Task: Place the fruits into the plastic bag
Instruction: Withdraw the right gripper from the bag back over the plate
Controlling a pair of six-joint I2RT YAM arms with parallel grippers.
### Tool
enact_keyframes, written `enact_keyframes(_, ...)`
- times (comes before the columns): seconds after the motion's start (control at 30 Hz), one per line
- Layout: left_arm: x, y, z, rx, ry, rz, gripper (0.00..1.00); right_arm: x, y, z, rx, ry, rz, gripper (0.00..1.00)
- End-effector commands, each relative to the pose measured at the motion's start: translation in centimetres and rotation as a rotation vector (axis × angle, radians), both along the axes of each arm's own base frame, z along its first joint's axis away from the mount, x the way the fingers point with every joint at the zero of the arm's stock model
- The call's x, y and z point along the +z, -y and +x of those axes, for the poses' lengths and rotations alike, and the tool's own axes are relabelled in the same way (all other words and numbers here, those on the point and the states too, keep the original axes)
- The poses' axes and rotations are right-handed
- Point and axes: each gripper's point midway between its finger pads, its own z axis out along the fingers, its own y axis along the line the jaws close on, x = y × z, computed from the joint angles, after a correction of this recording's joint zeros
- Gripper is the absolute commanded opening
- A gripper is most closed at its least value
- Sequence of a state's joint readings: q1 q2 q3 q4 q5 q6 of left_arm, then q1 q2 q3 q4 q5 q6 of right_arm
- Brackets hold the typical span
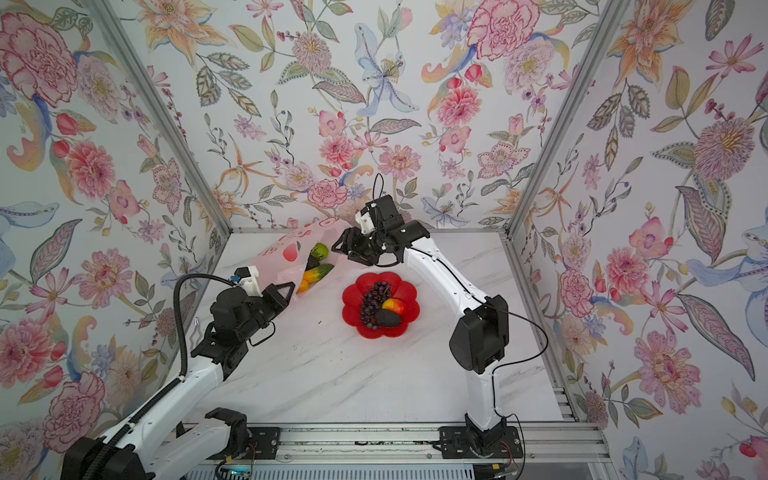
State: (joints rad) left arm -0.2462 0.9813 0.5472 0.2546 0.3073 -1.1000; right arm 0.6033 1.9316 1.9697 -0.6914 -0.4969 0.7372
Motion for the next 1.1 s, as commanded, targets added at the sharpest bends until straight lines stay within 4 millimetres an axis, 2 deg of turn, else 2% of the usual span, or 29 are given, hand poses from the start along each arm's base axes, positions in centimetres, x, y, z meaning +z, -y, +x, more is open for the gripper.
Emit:
enact_keyframes(0.0, 0.7, -0.3, 0.0, -0.005, 0.018, 0.000, 0.00, -0.5, 3.4, -1.5, -0.029, 0.040, -0.109, 0.63)
enact_keyframes(0.17, 0.9, -0.1, 0.4, -0.027, 0.020, 0.007, 0.00, -0.7, 7.7, -3.0, -0.108, 0.040, -0.160, 0.68)
enact_keyframes(0.27, 1.0, 0.1, 0.6, -0.045, 0.019, 0.016, 0.00, -1.1, 10.3, -4.0, -0.156, 0.026, -0.189, 0.74)
enact_keyframes(0.37, 0.8, 0.2, 0.7, -0.056, 0.015, 0.027, 0.00, -1.8, 12.6, -4.9, -0.198, 0.009, -0.230, 0.85)
enact_keyframes(0.4, 0.6, 0.2, 0.8, -0.059, 0.011, 0.033, 0.00, -2.1, 13.2, -5.2, -0.210, -0.002, -0.240, 0.96)
enact_keyframes(0.43, 0.4, 0.2, 0.8, -0.059, 0.005, 0.038, 0.00, -2.3, 13.8, -5.4, -0.221, -0.011, -0.250, 0.99)
enact_keyframes(0.5, 0.0, 0.1, 0.7, -0.062, -0.007, 0.044, 0.00, -3.1, 14.8, -5.7, -0.240, -0.033, -0.265, 0.99)
enact_keyframes(0.7, -0.6, 0.1, 1.0, -0.056, -0.030, 0.040, 0.00, -4.5, 15.7, -5.7, -0.238, -0.062, -0.316, 0.99)
enact_keyframes(1.07, -1.3, 0.2, 2.4, -0.056, -0.083, 0.091, 0.00, -7.0, 16.9, -3.7, -0.185, -0.098, -0.362, 0.99)
